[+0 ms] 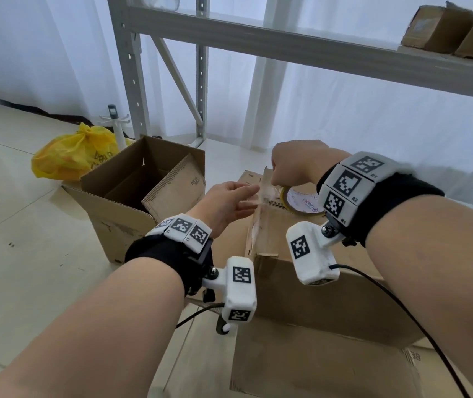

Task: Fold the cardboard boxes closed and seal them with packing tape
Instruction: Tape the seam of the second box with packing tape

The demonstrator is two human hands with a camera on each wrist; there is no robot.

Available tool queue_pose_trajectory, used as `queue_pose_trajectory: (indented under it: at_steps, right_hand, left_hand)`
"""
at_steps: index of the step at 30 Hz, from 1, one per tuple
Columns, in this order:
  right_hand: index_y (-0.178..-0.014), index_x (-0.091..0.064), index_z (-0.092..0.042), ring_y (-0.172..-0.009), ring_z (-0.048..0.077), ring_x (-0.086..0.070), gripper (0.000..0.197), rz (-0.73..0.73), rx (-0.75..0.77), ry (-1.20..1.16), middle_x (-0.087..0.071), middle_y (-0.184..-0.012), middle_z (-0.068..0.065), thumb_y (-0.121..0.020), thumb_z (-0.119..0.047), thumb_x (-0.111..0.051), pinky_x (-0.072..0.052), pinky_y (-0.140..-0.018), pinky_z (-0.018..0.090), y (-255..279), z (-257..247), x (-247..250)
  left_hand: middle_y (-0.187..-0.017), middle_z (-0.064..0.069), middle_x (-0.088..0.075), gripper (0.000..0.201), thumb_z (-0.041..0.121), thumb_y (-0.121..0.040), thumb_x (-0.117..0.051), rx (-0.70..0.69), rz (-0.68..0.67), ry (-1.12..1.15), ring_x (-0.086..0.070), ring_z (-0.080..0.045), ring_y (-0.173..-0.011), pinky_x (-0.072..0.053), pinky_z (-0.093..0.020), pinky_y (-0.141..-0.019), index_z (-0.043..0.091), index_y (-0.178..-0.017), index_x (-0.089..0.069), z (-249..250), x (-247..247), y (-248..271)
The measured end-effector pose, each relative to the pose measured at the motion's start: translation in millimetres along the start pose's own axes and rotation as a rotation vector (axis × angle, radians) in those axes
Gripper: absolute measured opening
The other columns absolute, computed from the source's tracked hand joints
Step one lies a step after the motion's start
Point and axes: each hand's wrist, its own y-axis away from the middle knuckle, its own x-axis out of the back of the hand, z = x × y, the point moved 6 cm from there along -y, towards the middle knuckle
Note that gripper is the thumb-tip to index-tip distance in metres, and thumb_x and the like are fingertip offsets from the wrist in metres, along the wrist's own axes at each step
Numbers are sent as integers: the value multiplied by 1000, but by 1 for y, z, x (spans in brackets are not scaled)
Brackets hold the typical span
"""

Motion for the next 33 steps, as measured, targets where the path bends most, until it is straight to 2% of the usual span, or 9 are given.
queue_pose_trajectory:
  at_steps: [3, 8, 13, 18, 23, 25, 27, 31, 33]
  right_hand:
    - [-61, -44, -12, -55, 19, -40, 23, 0, -6, 39, -43, -59, 0, -83, -13, -50, -33, -53, 25, 0, -5, 0]
    - [-65, -46, -13, -54, 16, -40, 23, -11, -1, 111, -45, -62, -1, -88, -15, -47, -32, -52, 25, 0, -14, 1]
    - [-70, -50, -14, -56, 14, -44, 21, -62, 8, 236, -49, -66, -3, -90, -19, -47, -31, -50, 25, -4, -30, -2]
    - [-71, -51, -14, -57, 14, -46, 18, -87, 11, 267, -49, -66, -3, -88, -20, -49, -33, -52, 24, -8, -39, -1]
    - [-70, -53, -12, -64, 17, -54, 22, -3, 4, 59, -55, -66, -1, -86, -26, -52, -39, -56, 25, -1, -22, 5]
    - [-86, -57, -15, -80, 20, -57, 17, 84, -17, -44, -58, -83, -2, -85, -32, -55, -42, -64, 29, 4, -5, 7]
    - [-96, -57, -22, -90, 19, -56, 24, 163, -65, -186, -58, -94, -4, -81, -40, -61, -41, -71, 32, 8, 15, 6]
    - [-74, -63, -18, -78, 16, -58, 26, 268, -75, -539, -62, -77, -3, -80, -43, -66, -45, -68, 31, 16, 35, -4]
    - [-73, -67, -9, -70, 15, -54, 32, 310, -84, -739, -60, -70, 1, -81, -40, -67, -41, -63, 29, 23, 41, -9]
  left_hand:
    - [-84, -7, -65, 19, 13, -85, -69, 21, 10, 8, -64, -14, -71, -55, -21, -63, 5, -100, -59, 2, 7, 0]
    - [-72, -7, -62, 11, 3, -84, -67, 67, 43, -21, -59, -11, -59, -54, -16, -56, -1, -93, -61, 5, 14, -1]
    - [-68, -6, -58, 13, 8, -84, -70, 75, 108, -56, -55, -9, -53, -51, -15, -51, 3, -81, -58, 3, 17, -4]
    - [-67, -7, -58, 21, 12, -83, -72, 53, 131, -182, -53, -12, -56, -48, -15, -46, 6, -69, -58, -1, 20, -10]
    - [-65, -6, -57, 24, 18, -87, -68, 39, 108, -238, -53, -13, -56, -48, -19, -50, 7, -69, -56, -5, 7, -14]
    - [-67, -7, -57, 24, 19, -87, -68, 44, 96, -242, -54, -14, -58, -48, -22, -55, 7, -70, -56, -6, 3, -16]
    - [-68, -7, -59, 23, 21, -86, -68, 51, 88, -240, -55, -15, -60, -48, -24, -58, 6, -72, -58, -6, 3, -17]
    - [-67, -7, -59, 20, 18, -86, -69, 35, 110, -206, -54, -13, -57, -48, -20, -51, 4, -74, -61, -4, 10, -14]
    - [-67, -7, -59, 20, 18, -86, -69, 40, 117, -201, -54, -13, -57, -48, -19, -50, 4, -75, -61, -3, 13, -13]
